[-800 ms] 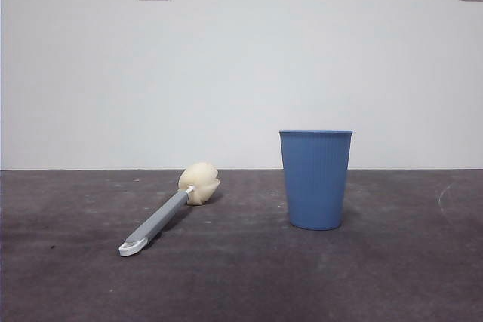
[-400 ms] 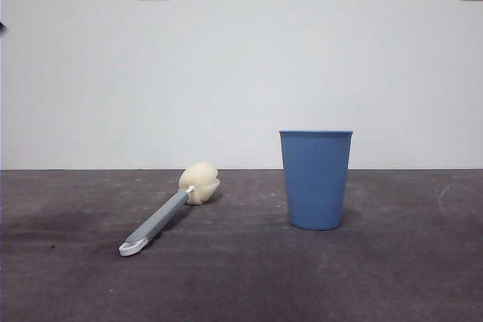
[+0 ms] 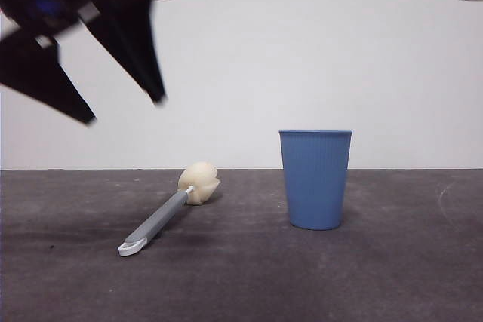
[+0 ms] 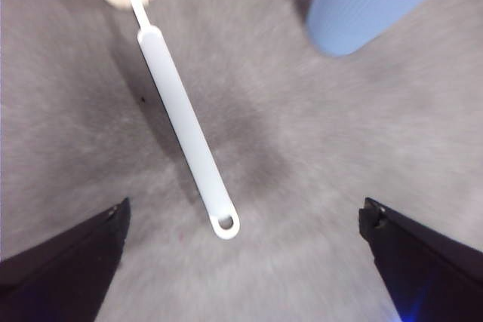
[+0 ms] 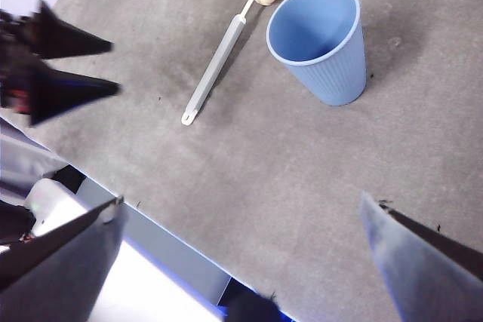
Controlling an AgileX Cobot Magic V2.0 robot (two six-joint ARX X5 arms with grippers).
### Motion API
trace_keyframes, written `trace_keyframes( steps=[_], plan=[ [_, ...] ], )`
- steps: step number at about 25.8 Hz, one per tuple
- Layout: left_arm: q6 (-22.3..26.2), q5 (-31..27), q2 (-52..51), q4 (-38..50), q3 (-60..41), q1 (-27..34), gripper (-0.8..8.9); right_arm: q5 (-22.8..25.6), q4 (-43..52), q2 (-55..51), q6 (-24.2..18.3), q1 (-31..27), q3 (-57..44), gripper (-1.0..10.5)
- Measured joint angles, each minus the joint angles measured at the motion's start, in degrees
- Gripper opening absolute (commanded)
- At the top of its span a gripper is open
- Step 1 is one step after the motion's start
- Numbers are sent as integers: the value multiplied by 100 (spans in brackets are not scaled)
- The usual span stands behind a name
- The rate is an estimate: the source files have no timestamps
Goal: Pick up the cup brush,pick up the cup,insert the brush into the cup,clean the cup,put the cup brush back,put the cup back to the fixed position on the table
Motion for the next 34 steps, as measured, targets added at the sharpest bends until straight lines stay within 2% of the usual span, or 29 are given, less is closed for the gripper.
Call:
trace_keyframes(
  steps=[7, 17, 31, 32, 34],
  plan=[
    [-350, -608, 1161, 588, 0, -212, 566, 0, 0, 0, 0, 0, 0, 596],
    [-706, -728, 2168, 1071, 2, -216, 566, 0, 59, 0, 42, 0, 0, 595],
    [-1117, -1108, 2411, 1099, 9, -442, 560, 0, 59, 0, 125, 0, 0, 595],
    [-1134, -1126, 2420, 1099, 17, -444, 537, 0, 59, 0, 129, 0, 0, 595],
    [-1156, -1126, 2422, 1099, 24, -446, 314, 0, 59, 0, 149, 0, 0, 595]
  ],
)
